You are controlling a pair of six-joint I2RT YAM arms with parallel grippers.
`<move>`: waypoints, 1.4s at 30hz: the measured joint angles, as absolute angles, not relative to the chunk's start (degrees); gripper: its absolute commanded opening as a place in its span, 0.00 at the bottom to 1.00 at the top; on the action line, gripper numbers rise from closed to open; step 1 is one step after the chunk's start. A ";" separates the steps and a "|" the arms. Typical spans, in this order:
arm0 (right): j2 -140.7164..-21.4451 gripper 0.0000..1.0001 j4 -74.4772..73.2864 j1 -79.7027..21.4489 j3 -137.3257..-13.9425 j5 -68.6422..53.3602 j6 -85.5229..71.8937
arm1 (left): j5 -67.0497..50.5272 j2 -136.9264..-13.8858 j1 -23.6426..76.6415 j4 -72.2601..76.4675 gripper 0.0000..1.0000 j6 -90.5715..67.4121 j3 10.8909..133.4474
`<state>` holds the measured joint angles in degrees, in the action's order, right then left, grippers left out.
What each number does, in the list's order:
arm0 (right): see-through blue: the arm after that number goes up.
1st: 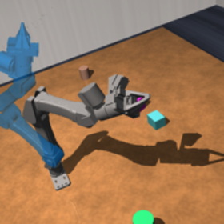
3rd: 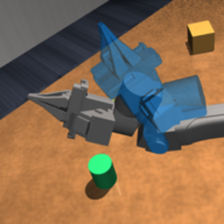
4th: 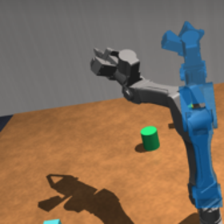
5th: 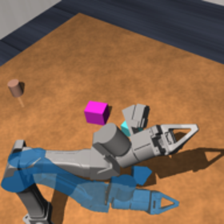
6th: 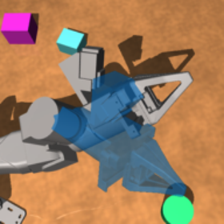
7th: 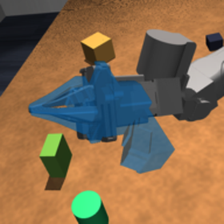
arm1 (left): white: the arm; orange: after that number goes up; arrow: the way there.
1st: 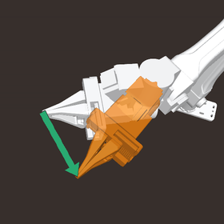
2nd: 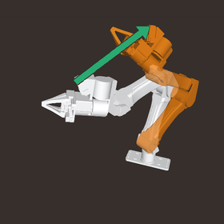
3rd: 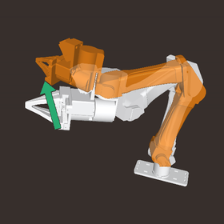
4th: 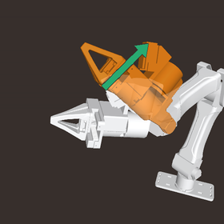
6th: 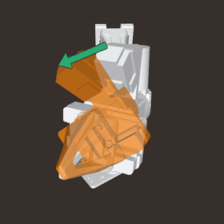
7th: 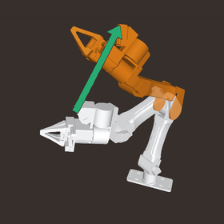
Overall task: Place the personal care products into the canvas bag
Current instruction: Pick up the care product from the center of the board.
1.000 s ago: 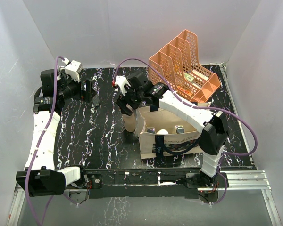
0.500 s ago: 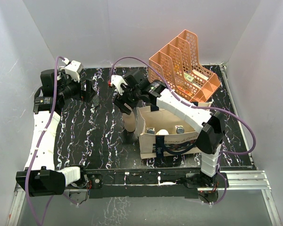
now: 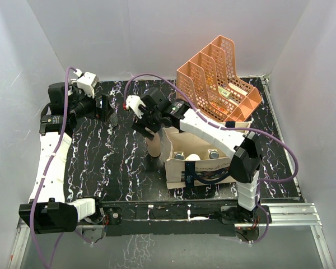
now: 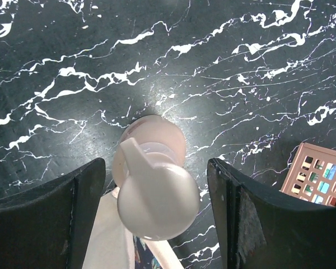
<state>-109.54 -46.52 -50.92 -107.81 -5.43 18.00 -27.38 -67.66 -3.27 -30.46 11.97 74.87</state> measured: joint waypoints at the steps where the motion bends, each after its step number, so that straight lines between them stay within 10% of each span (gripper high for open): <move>1: -109.75 0.75 -46.52 -50.89 -107.81 -5.23 18.02 | -27.27 -67.66 -3.27 -30.46 0.97 11.99 74.87; 26: -110.61 0.61 -49.41 -49.36 -107.81 -8.12 17.82 | -26.37 -67.59 -3.27 -30.46 0.97 12.25 74.87; 37: -110.78 0.09 -49.10 -48.99 -107.81 -8.34 17.52 | -26.39 -67.59 -3.27 -30.46 0.97 12.43 74.85; 42: -110.78 0.08 -48.84 -48.99 -107.81 -8.29 17.50 | -26.41 -67.59 -3.27 -30.46 0.97 12.43 74.85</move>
<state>-110.78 -48.84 -48.99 -107.81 -8.29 17.50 -26.41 -67.59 -3.27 -30.46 12.43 74.85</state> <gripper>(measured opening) 0.522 0.970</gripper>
